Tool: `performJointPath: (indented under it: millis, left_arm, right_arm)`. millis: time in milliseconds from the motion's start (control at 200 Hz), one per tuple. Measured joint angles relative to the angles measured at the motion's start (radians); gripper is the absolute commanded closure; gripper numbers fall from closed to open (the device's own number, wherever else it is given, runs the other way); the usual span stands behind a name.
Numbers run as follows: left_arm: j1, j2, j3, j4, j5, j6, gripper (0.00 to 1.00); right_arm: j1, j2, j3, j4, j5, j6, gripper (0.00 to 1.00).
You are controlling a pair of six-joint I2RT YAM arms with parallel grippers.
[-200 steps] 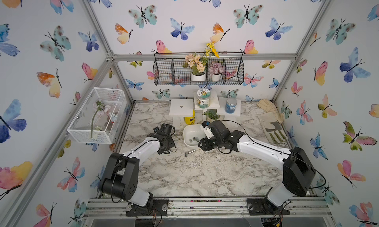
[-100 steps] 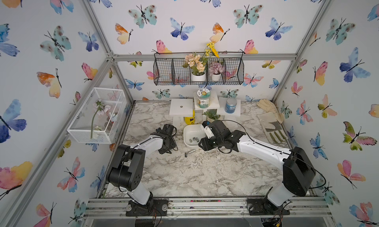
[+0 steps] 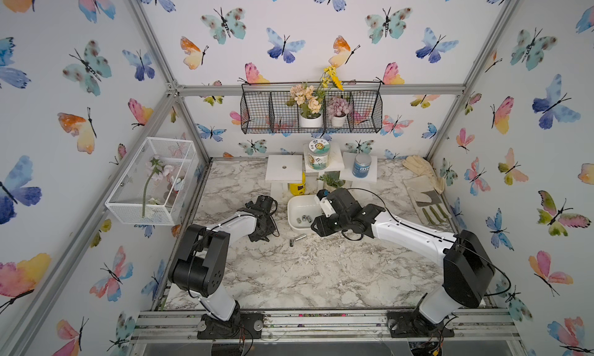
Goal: Put the socket on the desktop into the storage box
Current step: Pick up the socket head from the center of the board, then place the socket head in the storage box.
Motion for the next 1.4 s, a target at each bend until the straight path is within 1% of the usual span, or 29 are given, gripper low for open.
performJointPath:
  millis: [150,230,405,836,981,1171,1402]
  left_arm:
    - [0.000,0.005,0.000,0.000,0.000,0.003,0.67]
    - [0.000,0.009,-0.001,0.000,0.000,0.003,0.73]
    - [0.000,0.010,-0.001,0.004,0.000,0.007,0.79]
    - [-0.001,-0.008,0.000,-0.016,0.017,0.010,0.80]
    - [-0.013,-0.034,0.030,-0.037,0.032,0.010,0.80]
    - [-0.057,-0.071,0.095,-0.053,0.039,0.002,0.80]
    - [-0.131,-0.074,0.161,-0.074,0.049,-0.018,0.80]
  right_arm:
    - [0.000,0.000,0.000,0.000,0.000,0.000,0.51]
    - [0.000,0.000,0.000,0.000,0.001,0.000,0.51]
    - [0.000,0.000,0.000,0.000,0.002,0.000,0.51]
    - [0.000,0.000,0.000,0.000,0.011,0.000,0.51]
    - [0.000,-0.016,-0.008,0.003,0.018,0.000,0.51]
    - [0.000,-0.059,-0.029,0.004,0.028,0.000,0.51]
    - [0.000,-0.111,-0.060,0.005,0.046,0.002,0.51]
